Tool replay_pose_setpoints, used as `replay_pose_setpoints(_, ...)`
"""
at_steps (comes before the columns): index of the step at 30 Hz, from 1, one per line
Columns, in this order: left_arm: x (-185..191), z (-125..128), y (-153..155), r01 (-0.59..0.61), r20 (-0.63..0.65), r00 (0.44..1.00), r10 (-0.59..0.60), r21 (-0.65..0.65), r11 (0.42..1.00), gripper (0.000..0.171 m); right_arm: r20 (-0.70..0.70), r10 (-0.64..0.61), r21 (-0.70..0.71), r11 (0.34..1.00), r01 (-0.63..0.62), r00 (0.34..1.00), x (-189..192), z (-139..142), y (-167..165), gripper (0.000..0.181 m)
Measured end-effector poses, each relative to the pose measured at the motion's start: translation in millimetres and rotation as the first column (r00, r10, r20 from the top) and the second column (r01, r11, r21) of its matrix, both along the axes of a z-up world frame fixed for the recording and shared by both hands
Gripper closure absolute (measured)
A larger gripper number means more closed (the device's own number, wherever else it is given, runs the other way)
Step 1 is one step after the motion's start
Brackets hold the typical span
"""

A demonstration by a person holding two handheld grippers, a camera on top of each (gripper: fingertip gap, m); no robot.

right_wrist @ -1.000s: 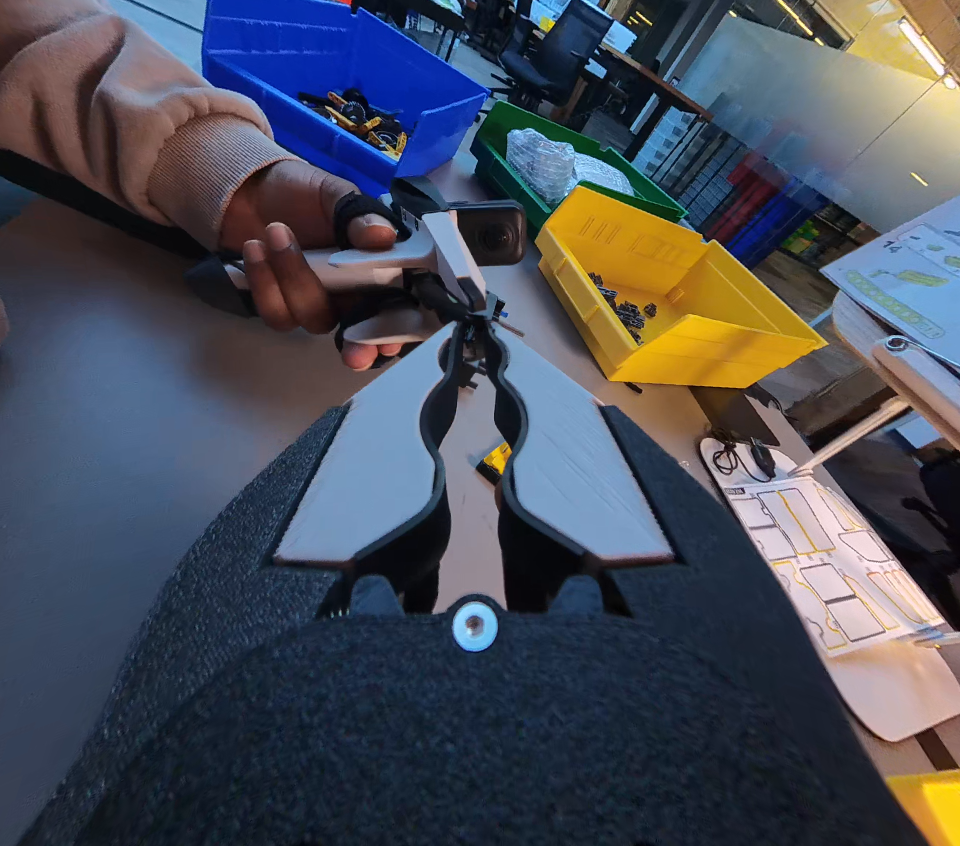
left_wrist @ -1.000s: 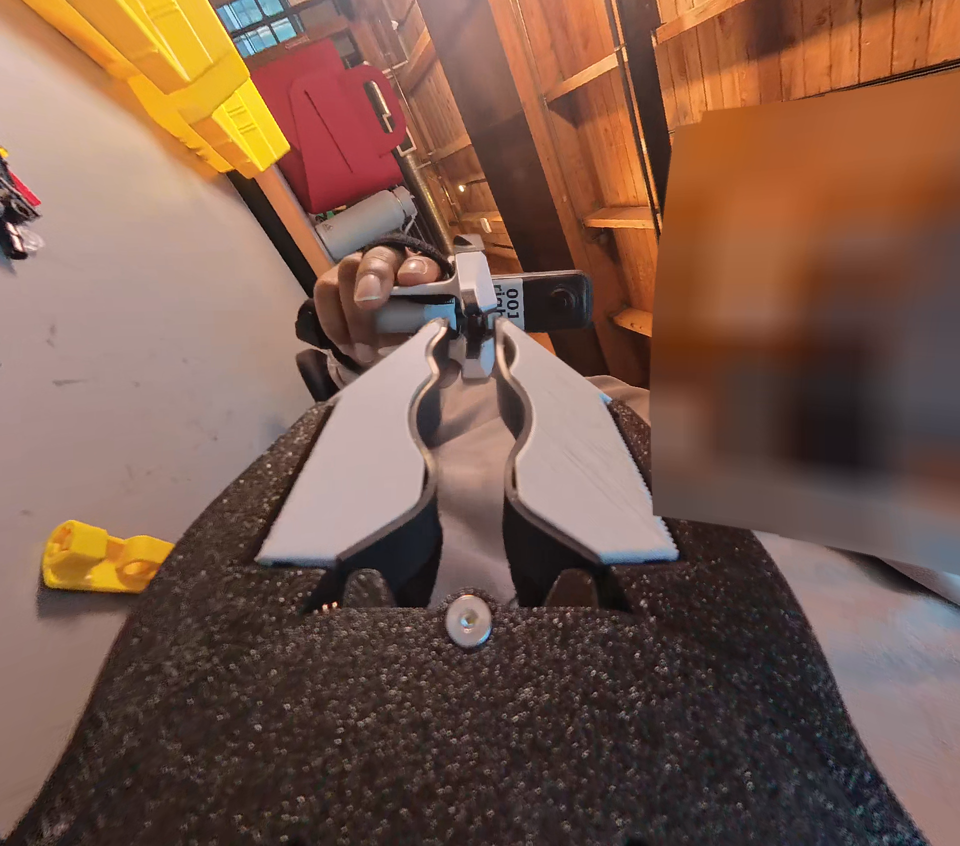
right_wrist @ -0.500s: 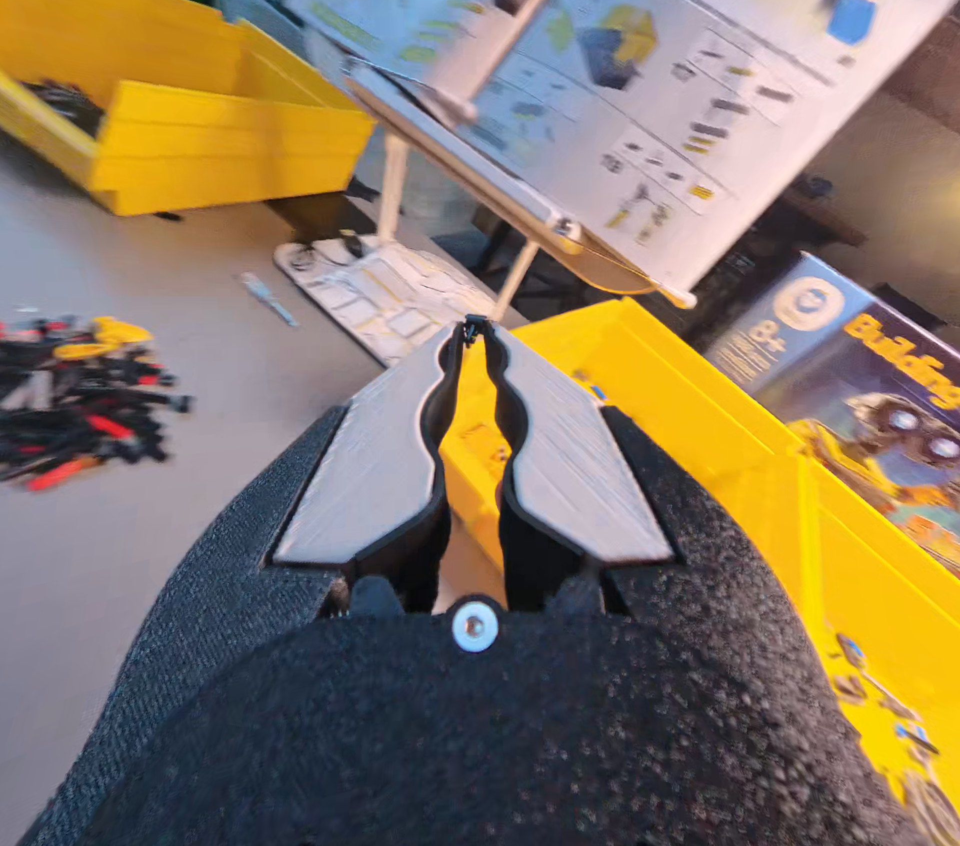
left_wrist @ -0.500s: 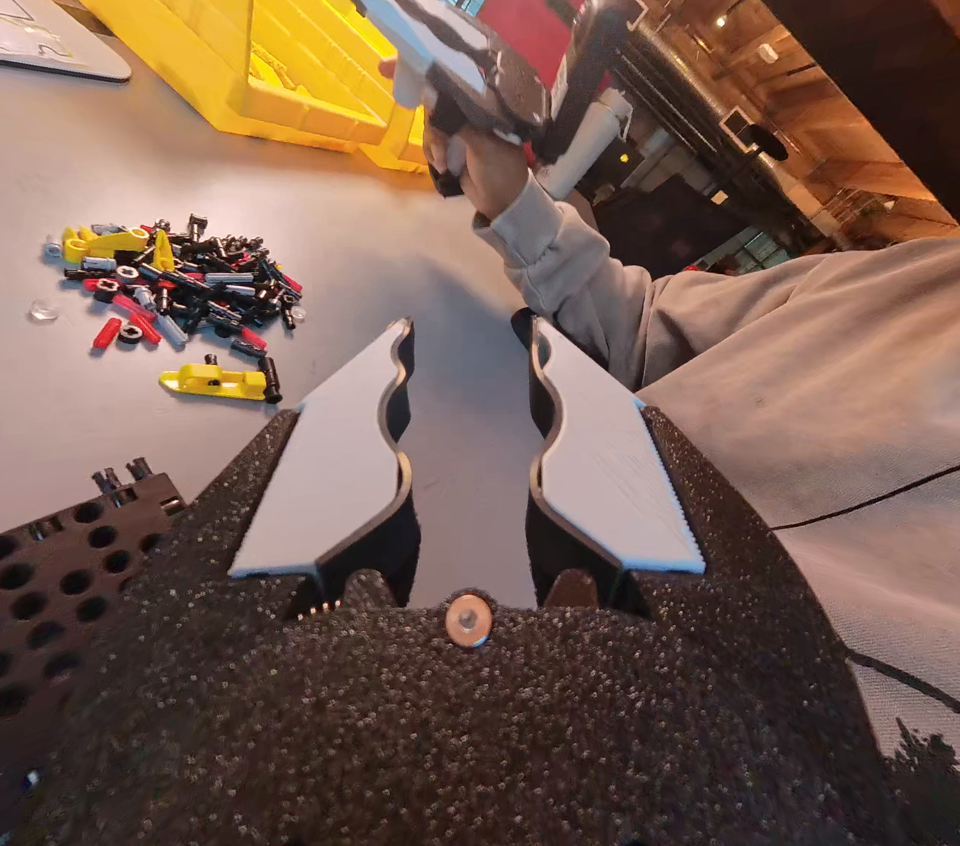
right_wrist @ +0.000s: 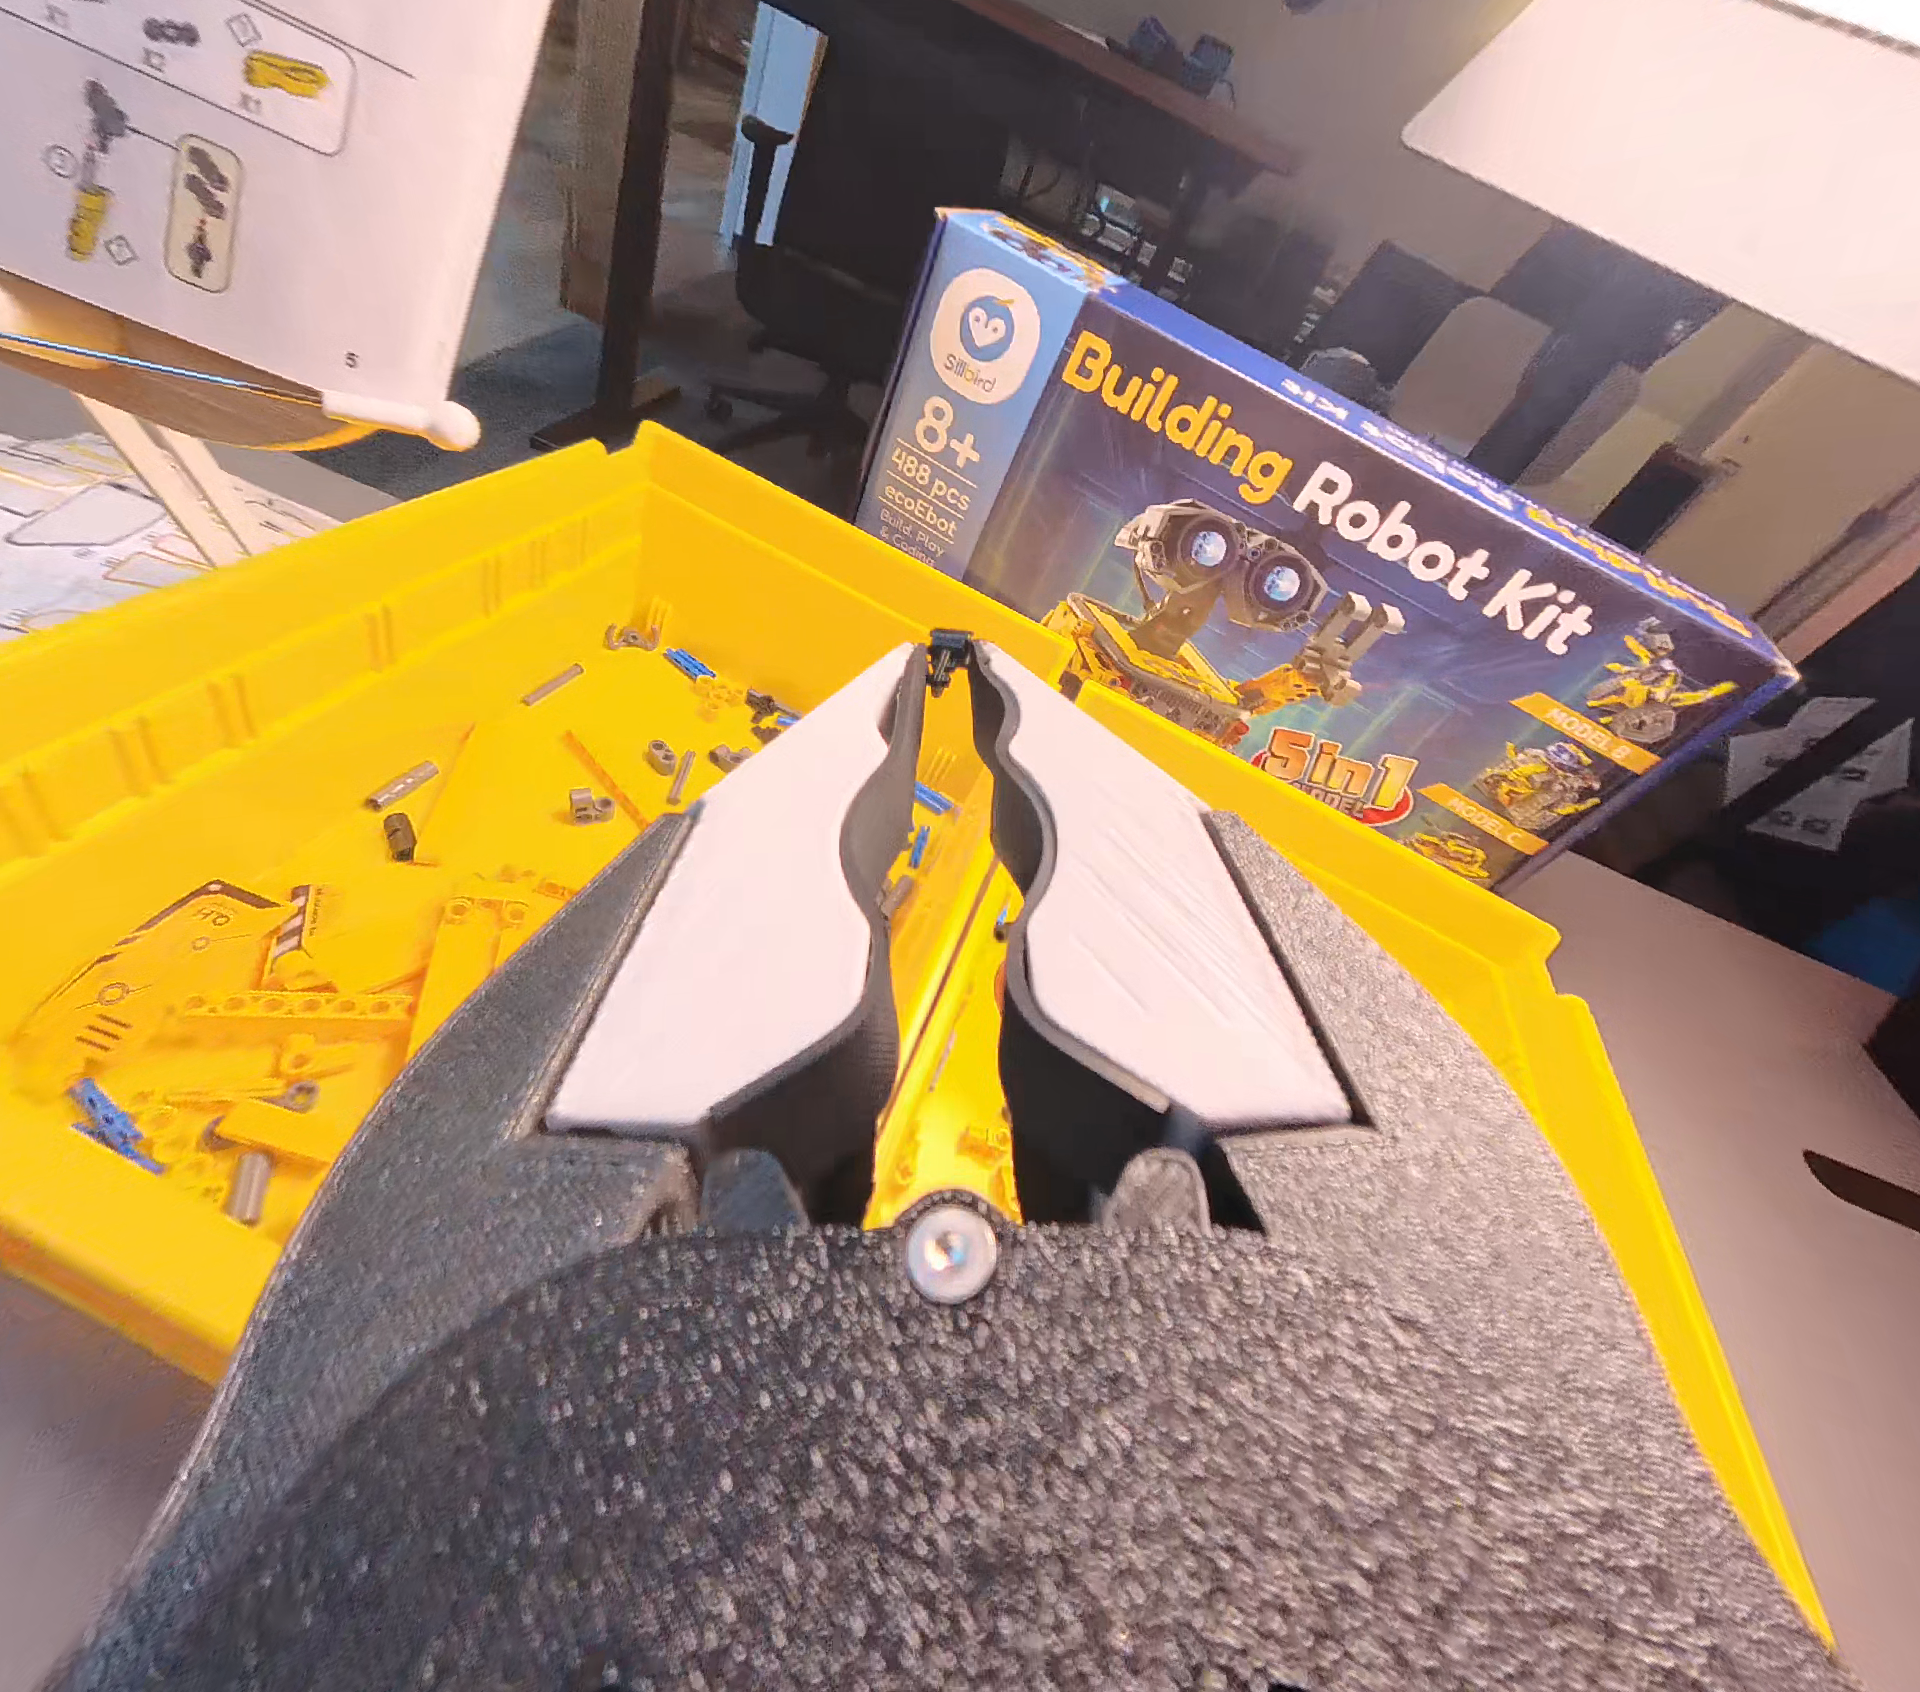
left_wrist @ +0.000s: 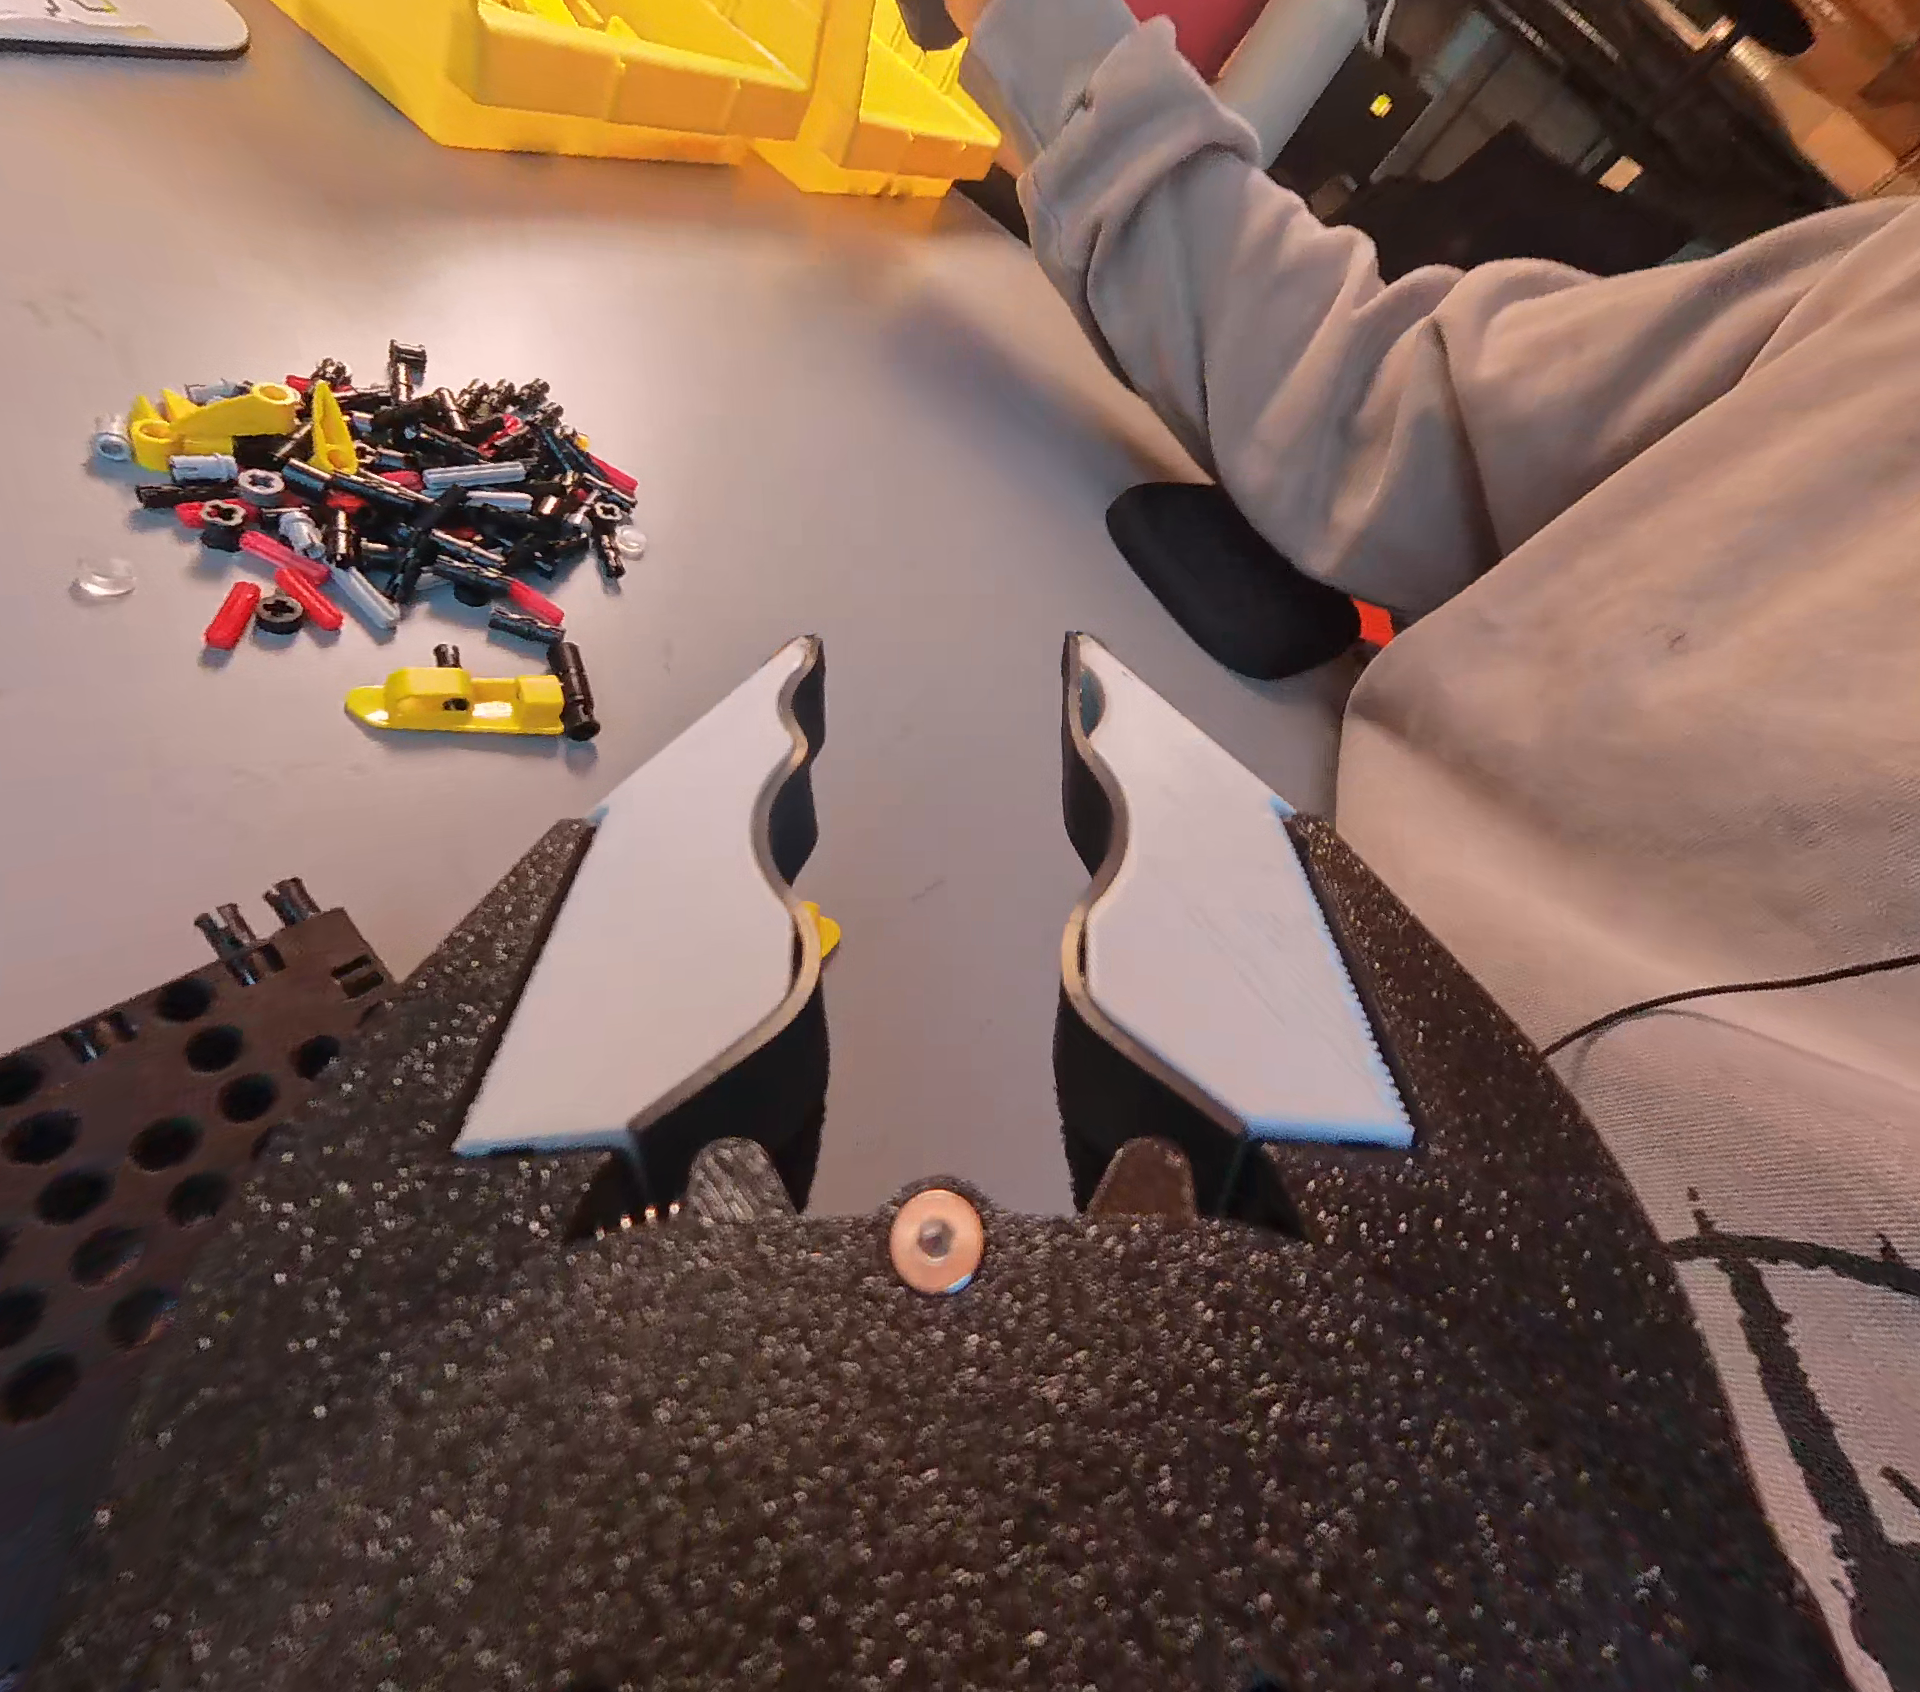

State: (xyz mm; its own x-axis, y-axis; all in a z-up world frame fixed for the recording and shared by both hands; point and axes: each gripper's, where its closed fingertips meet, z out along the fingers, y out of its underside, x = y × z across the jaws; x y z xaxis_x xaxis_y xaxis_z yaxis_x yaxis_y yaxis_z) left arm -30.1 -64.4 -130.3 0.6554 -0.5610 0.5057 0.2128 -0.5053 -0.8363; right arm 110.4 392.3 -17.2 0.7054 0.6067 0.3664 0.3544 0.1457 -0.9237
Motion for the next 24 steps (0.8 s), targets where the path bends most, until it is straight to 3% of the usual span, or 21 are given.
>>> replay_pose_setpoints(10,3.9,-11.0,2.9,0.014,-0.008,1.000,-0.014,-0.049,0.999,0.122,-0.038,-0.023,-0.093,0.995,0.019,0.999,31.6,-13.8,29.9,0.174)
replay_pose_setpoints(12,4.0,-10.9,4.0,0.011,-0.005,1.000,-0.012,-0.048,0.999,0.123,-0.060,0.061,-0.067,0.996,-0.065,0.996,18.2,-5.3,22.8,0.175)
replay_pose_setpoints(16,5.1,-10.8,6.4,0.019,0.002,1.000,-0.019,-0.051,0.999,0.124,0.055,0.184,-0.018,0.983,-0.184,0.981,-26.2,6.1,18.8,0.175)
replay_pose_setpoints(18,5.8,-11.3,6.6,0.019,-0.007,1.000,-0.020,-0.050,0.999,0.124,0.104,0.195,-0.041,0.981,-0.191,0.975,-45.4,5.8,28.8,0.172)
replay_pose_setpoints(20,6.5,-11.1,5.9,0.020,-0.015,1.000,-0.021,-0.044,0.999,0.123,0.131,0.189,-0.081,0.980,-0.180,0.973,-58.3,0.6,42.7,0.157)
replay_pose_setpoints(24,6.6,-11.0,3.4,0.021,-0.028,0.999,-0.022,-0.037,0.999,0.123,0.106,0.161,-0.082,0.985,-0.153,0.981,-65.9,3.4,51.3,0.147)
